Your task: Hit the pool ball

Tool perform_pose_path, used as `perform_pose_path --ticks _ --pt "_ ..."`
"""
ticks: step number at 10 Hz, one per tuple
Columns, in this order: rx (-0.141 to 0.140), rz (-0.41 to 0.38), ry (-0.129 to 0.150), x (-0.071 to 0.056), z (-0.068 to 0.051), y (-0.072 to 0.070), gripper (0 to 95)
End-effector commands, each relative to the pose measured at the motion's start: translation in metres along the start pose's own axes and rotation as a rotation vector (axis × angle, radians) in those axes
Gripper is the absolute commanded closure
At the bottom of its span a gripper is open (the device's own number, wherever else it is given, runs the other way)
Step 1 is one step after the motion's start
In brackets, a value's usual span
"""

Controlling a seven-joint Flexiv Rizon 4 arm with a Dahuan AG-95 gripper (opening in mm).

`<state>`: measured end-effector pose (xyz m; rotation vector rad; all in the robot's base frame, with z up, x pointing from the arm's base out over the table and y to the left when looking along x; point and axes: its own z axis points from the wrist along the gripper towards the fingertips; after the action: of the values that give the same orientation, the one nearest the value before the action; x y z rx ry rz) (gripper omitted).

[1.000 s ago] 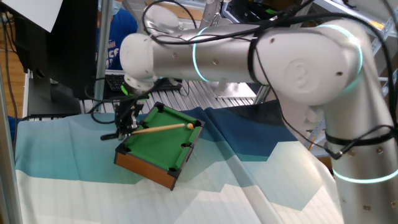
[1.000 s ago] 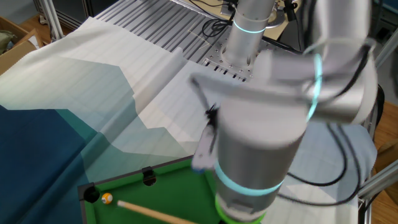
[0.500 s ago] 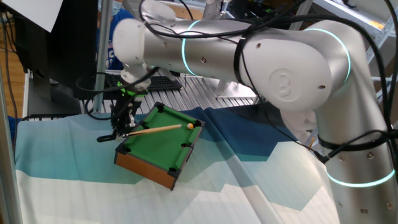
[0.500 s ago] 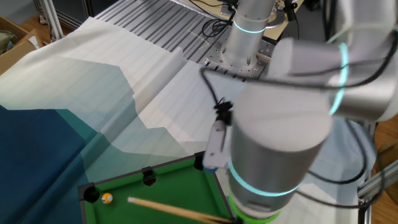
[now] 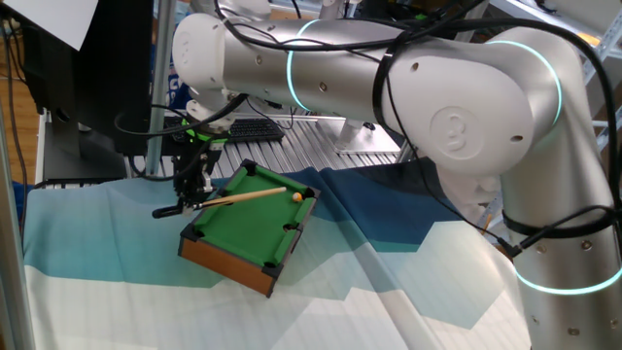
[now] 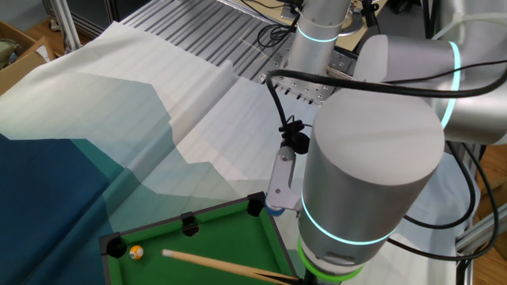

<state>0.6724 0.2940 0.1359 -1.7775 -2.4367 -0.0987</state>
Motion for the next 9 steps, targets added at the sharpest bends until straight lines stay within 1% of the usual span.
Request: perform_pose_path --ticks 1,2,3,4,5,6,7,8,9 --pt "0.004 -0.011 0.001 0.001 -0.002 -0.002 95.0" --pt "0.004 -0.022 0.002 0.002 -0.004 -0.002 95.0" --pt "0.004 -0.058 0.000 0.004 -0.010 -0.003 95.0" --pt "0.003 -0.088 0.008 0.006 -0.013 -0.004 95.0" --pt "0.011 -0.176 0.011 0.009 -0.018 -0.002 95.0" --pt "0.021 -0.238 0.014 0.011 -0.021 -0.001 95.0" --pt "0.044 -0.380 0.037 0.014 -0.030 0.001 95.0" --pt "0.060 -0.420 0.046 0.016 -0.037 0.003 95.0" --pt "0.066 -0.453 0.053 0.018 -0.045 0.003 95.0"
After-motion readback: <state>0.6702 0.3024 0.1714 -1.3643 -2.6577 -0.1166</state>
